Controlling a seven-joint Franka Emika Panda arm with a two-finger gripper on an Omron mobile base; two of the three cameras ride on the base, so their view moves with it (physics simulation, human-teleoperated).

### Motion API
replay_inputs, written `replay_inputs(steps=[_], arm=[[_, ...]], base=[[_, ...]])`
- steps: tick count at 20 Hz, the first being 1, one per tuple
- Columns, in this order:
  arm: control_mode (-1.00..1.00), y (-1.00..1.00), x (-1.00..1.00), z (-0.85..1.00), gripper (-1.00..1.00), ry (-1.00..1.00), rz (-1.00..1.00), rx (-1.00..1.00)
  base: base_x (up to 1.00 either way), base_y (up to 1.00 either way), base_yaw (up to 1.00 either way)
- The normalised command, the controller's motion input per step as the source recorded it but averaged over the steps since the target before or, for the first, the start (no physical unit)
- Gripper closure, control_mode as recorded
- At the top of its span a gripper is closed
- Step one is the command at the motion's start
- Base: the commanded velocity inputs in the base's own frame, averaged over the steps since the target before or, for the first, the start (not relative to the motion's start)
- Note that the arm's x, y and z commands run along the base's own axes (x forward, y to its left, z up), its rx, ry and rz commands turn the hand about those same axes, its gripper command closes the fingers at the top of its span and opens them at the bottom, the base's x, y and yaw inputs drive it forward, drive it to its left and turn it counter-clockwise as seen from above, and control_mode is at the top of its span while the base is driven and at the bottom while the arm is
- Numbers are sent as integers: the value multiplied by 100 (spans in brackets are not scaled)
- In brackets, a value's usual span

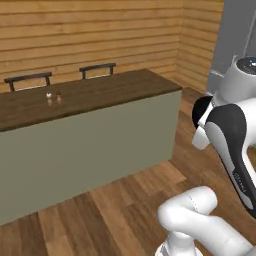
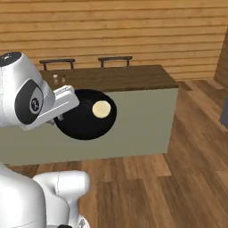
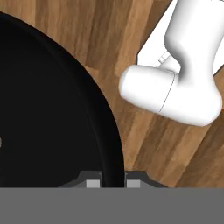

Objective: Pick the mushroom from the sink and place it in the bowl. Then pick the bowl and place it in the microwave. Then close the microwave door and press the start button.

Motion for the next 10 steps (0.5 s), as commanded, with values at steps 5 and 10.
replay_inputs(steps=[5, 10], arm=[[100, 0, 0, 0, 100, 0, 0, 0], [100, 0, 0, 0, 100, 0, 0, 0]], base=[[0, -43, -77], [6, -37, -74]])
